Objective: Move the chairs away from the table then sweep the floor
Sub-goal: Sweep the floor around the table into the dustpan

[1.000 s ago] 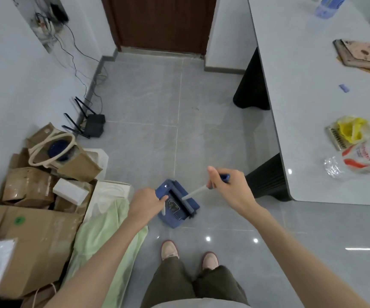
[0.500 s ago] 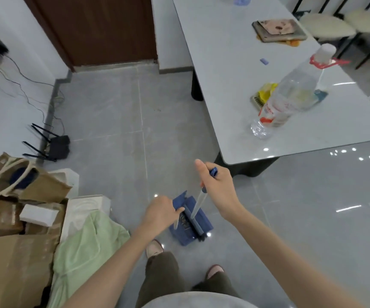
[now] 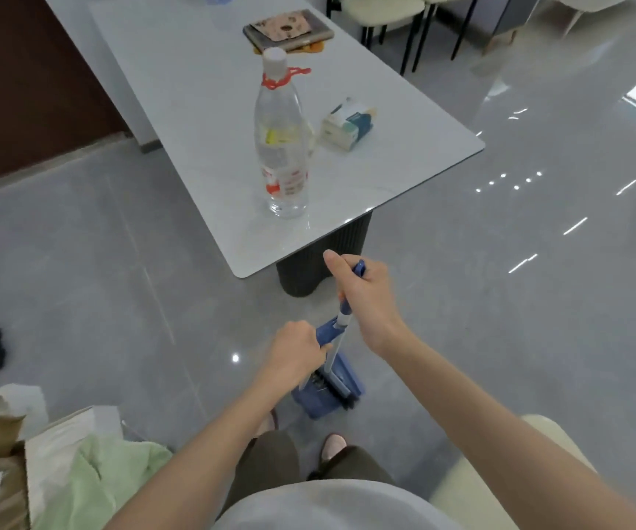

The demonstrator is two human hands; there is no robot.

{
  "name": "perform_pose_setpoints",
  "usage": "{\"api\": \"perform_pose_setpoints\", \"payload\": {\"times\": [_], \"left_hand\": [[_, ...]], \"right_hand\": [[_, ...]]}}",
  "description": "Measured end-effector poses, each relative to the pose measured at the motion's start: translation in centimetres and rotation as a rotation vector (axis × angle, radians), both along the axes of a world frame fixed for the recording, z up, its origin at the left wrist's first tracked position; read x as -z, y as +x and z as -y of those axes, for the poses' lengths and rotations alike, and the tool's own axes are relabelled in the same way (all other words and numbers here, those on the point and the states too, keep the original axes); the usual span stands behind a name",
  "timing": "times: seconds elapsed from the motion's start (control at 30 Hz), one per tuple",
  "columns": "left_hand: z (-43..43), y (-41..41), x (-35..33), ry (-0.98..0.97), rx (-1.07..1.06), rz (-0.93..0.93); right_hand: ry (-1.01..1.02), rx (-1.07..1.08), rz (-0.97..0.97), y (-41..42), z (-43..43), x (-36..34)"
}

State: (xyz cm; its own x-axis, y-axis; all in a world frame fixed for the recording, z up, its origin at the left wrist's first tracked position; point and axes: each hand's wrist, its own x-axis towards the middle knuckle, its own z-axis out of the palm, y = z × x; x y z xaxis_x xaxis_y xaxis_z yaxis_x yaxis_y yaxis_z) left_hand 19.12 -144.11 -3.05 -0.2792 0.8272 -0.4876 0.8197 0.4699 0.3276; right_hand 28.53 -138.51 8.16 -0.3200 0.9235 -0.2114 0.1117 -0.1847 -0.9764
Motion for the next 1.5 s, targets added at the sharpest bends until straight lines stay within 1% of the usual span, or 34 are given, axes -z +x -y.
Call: {"api": "perform_pose_setpoints", "payload": {"times": [0.1,0.33,0.63,0.73,0.8,0.87,1.03,1.17,1.27,1.4,1.5], "left_hand": [[-3.1,2.4,-0.8,0.051,0.069,0.010],[-10.6,6.6,-2.1,0.140,0.197,0.044],[-20.6,11.4,-2.0,0.181,0.387,0.085],[-24.4,13.4,-1.7,0.184,0.492,0.091],[-26.6,14.7,-1.5,0.157,0.522,0.144],[-29.3,16.6,-1.0,0.139,0.589,0.190],[-35.3,22.4,-1.1,0.110,0.680,0.194],[-39.6,27.6,-1.3,0.129,0.762,0.173],[-43.0,32.5,-1.4,0.147,0.834,0.131],[-47.9,40.7,-1.4,0.157,0.875,0.108],[-51.6,47.4,-1.8,0.163,0.916,0.070]], "right_hand": [[0.013,0.160,-0.038,2.1,-2.0,-0.7],[0.031,0.385,-0.083,6.2,-7.6,-1.9],[0.082,0.607,-0.015,9.5,-15.2,-1.9],[0.074,0.692,0.001,11.0,-18.3,-1.9],[0.081,0.752,0.003,12.6,-20.0,-1.8],[0.091,0.781,0.008,15.2,-21.9,-1.9],[0.049,0.730,0.062,23.3,-26.3,-2.2],[0.057,0.691,0.131,29.5,-29.5,-1.5],[0.078,0.699,0.152,34.5,-32.5,-1.0],[0.111,0.702,0.194,42.5,-36.7,-0.7],[0.118,0.707,0.268,49.2,-39.5,-1.3]]}}
